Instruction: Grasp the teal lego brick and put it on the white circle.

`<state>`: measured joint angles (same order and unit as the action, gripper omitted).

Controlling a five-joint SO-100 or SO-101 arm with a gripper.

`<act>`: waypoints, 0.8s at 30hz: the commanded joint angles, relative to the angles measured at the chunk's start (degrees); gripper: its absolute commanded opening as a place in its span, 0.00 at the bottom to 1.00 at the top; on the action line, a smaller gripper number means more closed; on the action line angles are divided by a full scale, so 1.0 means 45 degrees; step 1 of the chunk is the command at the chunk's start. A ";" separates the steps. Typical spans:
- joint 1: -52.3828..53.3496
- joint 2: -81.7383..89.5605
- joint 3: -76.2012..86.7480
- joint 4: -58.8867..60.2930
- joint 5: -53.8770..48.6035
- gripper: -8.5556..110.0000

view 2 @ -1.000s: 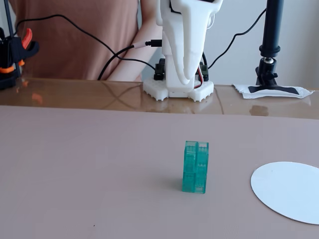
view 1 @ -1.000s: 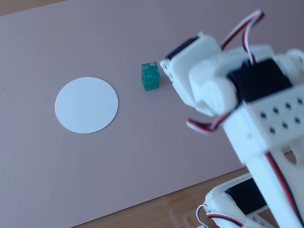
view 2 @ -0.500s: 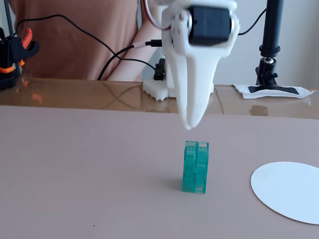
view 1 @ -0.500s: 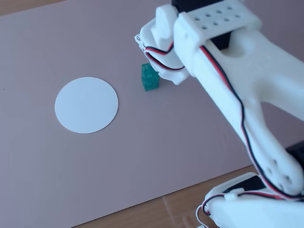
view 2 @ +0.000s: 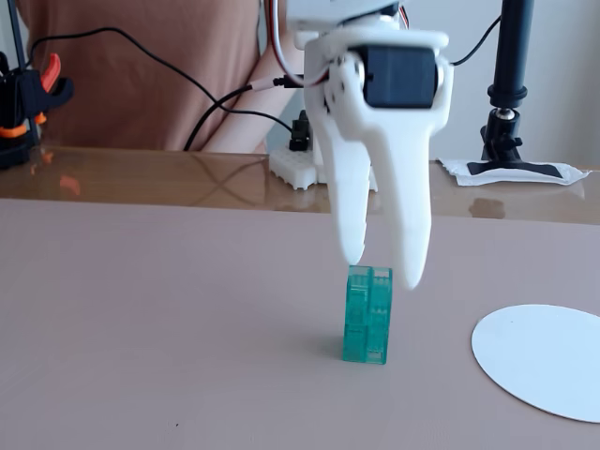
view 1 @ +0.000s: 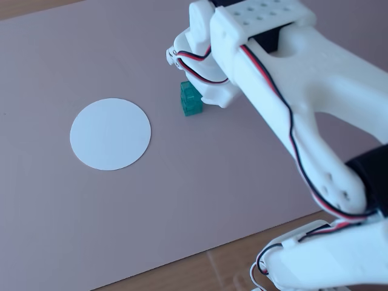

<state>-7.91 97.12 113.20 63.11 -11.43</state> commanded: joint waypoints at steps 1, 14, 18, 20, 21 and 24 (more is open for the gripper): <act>0.0039 -0.0371 -0.0645 0.0059 -0.0059 0.31; -0.0078 -0.3359 -0.2461 0.0371 -0.0156 0.07; -0.0176 -0.3125 -0.2402 0.0371 -0.0098 0.07; -0.0176 -0.2910 -0.2363 0.0391 -0.0039 0.07; -0.0176 -0.2812 -0.2363 0.0430 -0.0039 0.07; -0.0215 -0.2480 -0.2363 0.0566 0.0098 0.07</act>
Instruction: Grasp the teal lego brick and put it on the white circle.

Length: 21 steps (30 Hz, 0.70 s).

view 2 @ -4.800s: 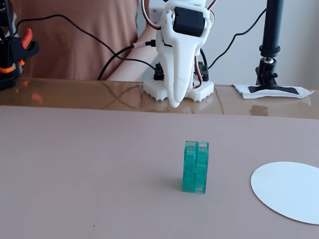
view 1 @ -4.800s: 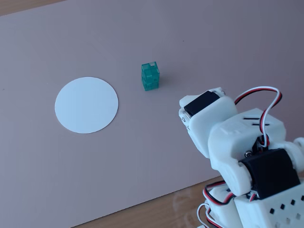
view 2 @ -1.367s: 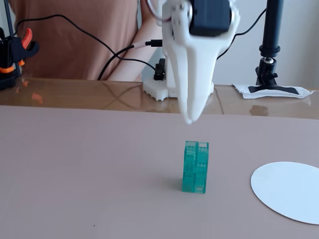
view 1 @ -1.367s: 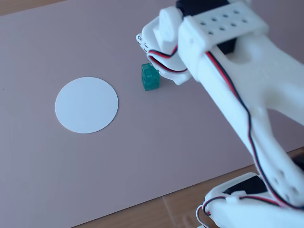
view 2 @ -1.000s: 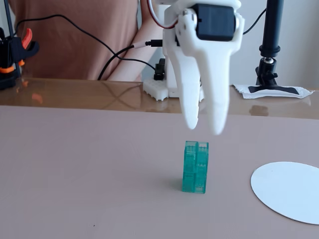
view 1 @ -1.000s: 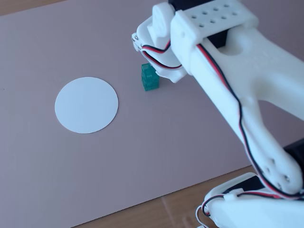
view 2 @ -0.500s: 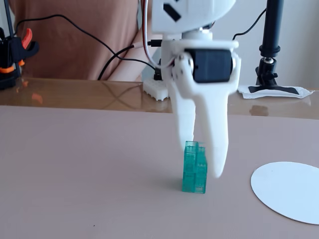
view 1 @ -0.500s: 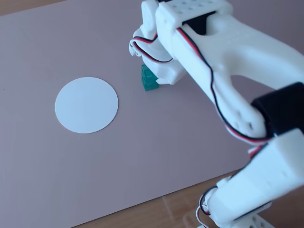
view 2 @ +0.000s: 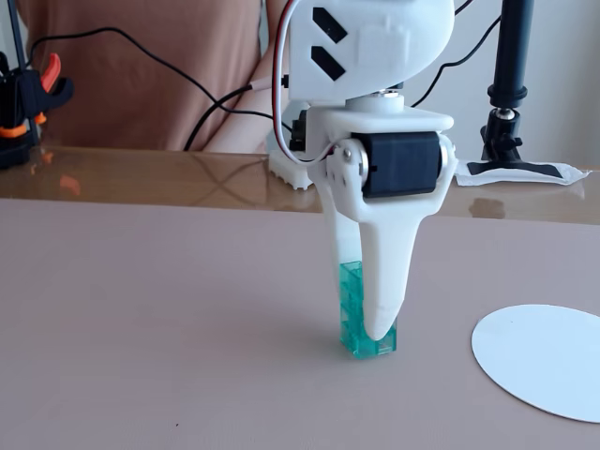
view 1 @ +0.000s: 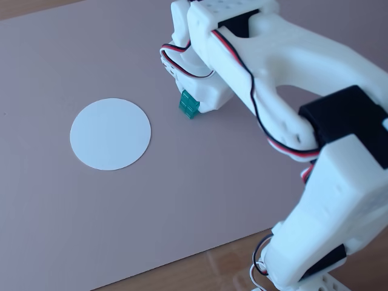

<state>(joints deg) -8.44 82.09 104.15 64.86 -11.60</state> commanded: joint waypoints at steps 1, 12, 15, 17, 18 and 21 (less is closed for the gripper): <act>-0.0137 0.1016 -0.0391 0.0273 0.0234 0.07; -0.0898 0.3242 -0.1777 0.0918 0.2207 0.07; -0.1348 0.3418 -0.2402 0.1016 0.2383 0.07; -0.1758 0.3379 -0.2910 0.1191 0.2383 0.07; -0.2031 0.3242 -0.3223 0.1387 0.2285 0.07; -0.2813 0.2734 -0.3984 0.1758 0.2070 0.07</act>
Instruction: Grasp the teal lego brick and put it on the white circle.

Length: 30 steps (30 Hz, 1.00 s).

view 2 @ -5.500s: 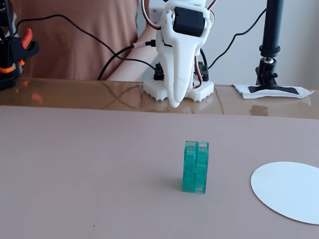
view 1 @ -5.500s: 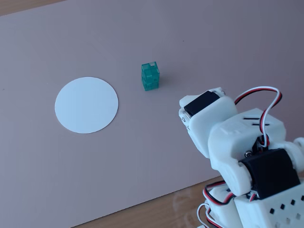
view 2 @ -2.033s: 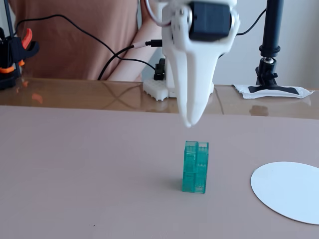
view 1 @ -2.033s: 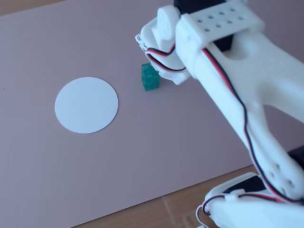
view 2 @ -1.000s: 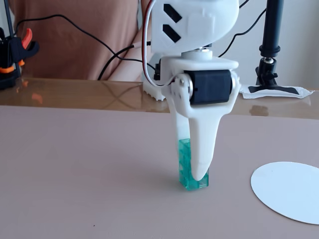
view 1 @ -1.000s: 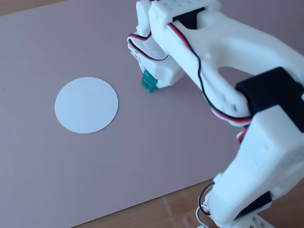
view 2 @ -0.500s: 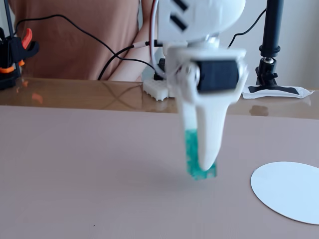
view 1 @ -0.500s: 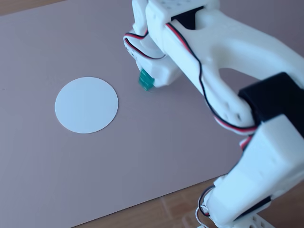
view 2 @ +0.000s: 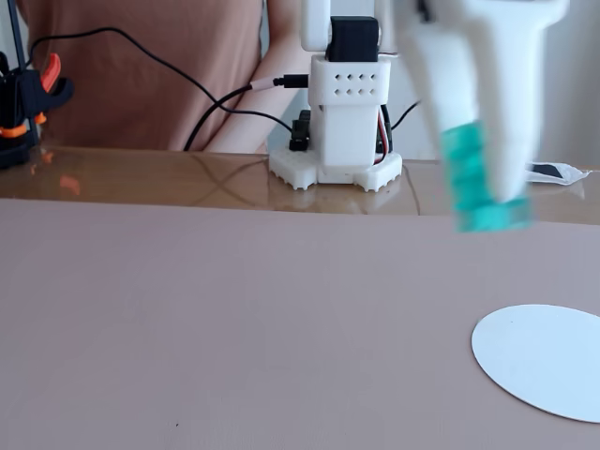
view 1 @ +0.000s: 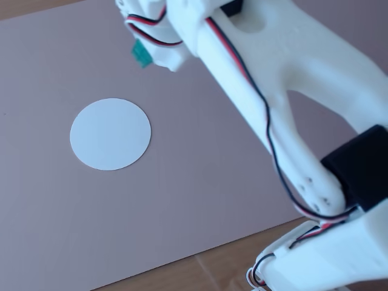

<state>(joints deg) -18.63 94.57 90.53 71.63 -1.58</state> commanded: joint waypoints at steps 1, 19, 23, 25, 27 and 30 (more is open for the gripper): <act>-0.0820 -0.0234 -0.1191 0.0371 -0.0254 0.07; -0.2207 -0.4531 -0.2813 0.1621 -0.1152 0.07; -0.2207 -0.5117 -0.3027 0.1621 -0.1172 0.07; -0.2187 -0.5508 -0.3203 0.1641 -0.1152 0.07; -0.2187 -0.5801 -0.3262 0.1641 -0.1191 0.07; -0.2305 -0.5918 -0.3262 0.1699 -0.1270 0.07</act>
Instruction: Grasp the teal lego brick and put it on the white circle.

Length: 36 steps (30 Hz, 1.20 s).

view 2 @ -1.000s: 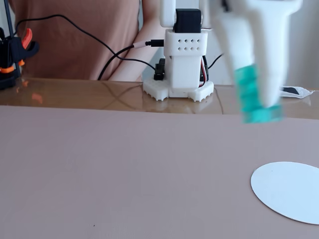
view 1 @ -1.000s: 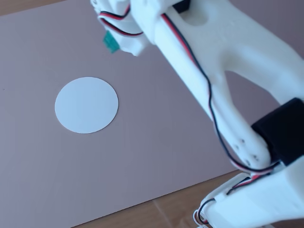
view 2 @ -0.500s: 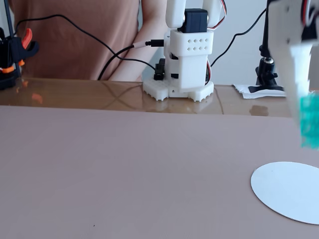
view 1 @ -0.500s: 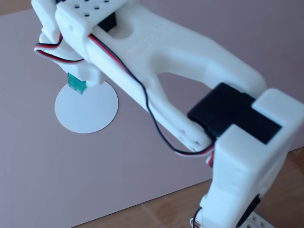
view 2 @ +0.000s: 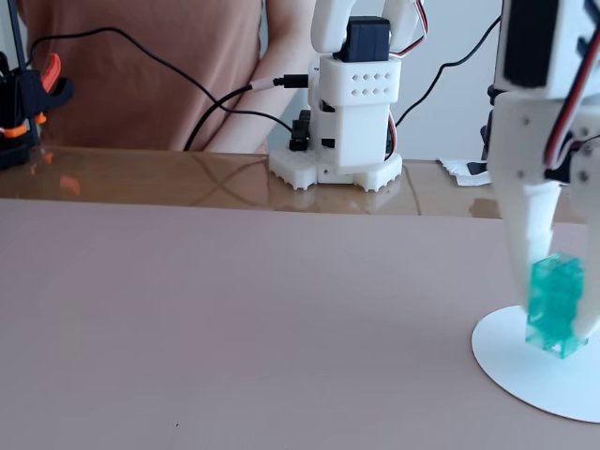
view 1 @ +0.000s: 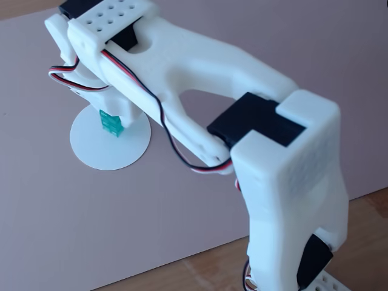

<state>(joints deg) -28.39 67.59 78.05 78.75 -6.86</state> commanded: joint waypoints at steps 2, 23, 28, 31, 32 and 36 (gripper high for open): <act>-0.0176 0.0098 -0.0488 0.0195 -0.0156 0.11; -0.0645 0.2559 -0.0410 0.1016 -0.0020 0.21; -0.0645 0.4355 -0.0254 0.1309 0.0078 0.18; -0.0215 0.5430 0.0117 0.1211 0.0430 0.09; 0.0000 0.5859 0.0371 0.1074 0.0586 0.07; 0.1035 0.8555 0.2539 -0.0273 0.0977 0.07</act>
<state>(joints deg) -26.10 96.59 84.55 80.95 -3.34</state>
